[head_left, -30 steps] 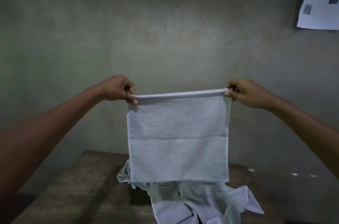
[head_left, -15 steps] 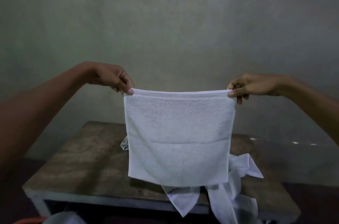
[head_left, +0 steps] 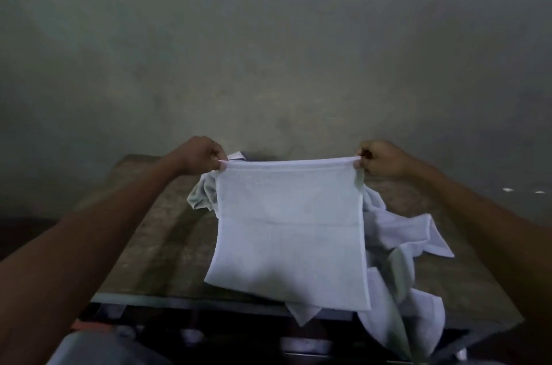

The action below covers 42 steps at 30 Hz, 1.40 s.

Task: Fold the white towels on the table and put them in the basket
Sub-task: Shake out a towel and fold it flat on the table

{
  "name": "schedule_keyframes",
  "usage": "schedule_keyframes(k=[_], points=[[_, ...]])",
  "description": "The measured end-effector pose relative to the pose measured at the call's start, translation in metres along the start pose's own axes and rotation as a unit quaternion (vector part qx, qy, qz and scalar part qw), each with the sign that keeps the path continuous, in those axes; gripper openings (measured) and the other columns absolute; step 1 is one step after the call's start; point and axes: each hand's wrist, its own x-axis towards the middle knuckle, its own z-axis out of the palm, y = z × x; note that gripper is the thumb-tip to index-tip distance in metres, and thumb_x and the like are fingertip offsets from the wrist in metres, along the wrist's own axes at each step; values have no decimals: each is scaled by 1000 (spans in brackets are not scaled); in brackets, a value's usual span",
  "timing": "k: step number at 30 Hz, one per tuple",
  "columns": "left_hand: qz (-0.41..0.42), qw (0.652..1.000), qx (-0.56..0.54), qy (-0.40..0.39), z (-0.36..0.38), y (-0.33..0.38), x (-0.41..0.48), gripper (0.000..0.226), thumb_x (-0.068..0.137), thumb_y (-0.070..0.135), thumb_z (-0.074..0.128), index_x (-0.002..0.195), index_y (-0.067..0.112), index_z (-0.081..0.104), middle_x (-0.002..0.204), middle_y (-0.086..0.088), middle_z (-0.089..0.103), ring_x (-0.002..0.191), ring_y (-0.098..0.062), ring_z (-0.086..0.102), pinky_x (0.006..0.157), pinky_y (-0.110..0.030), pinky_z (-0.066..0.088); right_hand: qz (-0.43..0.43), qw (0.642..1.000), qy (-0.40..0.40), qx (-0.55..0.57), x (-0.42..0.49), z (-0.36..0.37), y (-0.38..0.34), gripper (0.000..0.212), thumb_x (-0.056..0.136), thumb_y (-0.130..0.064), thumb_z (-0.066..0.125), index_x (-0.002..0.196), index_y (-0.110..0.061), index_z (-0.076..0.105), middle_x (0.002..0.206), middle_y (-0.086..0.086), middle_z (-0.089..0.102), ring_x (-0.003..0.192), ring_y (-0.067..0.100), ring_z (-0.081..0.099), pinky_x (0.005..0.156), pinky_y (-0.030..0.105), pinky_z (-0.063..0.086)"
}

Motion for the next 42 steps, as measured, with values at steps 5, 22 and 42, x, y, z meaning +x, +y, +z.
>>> schedule_keyframes(k=[5,22,42], points=[[19,999,-14,45,31,-16,-20,33,68,49,53,87,30,73,85,6,73,81,-14,66,76,-29,49,7,999,24,39,-26,23,0,7,87,-7,61,83,-13,61,81,9,65,74,24,58,61,24,40],[149,985,1,84,136,-31,-142,22,77,40,58,84,28,74,77,7,72,74,-19,66,70,-37,51,-176,981,63,-47,-185,127,28,5,81,-29,47,85,-32,49,83,-15,54,75,7,50,63,29,32],[252,953,146,82,158,-35,-161,25,81,42,52,87,29,73,93,12,70,83,-11,61,69,-29,27,-199,938,95,-266,-204,174,39,30,79,-42,57,96,-19,63,94,2,62,77,25,59,66,37,30]])
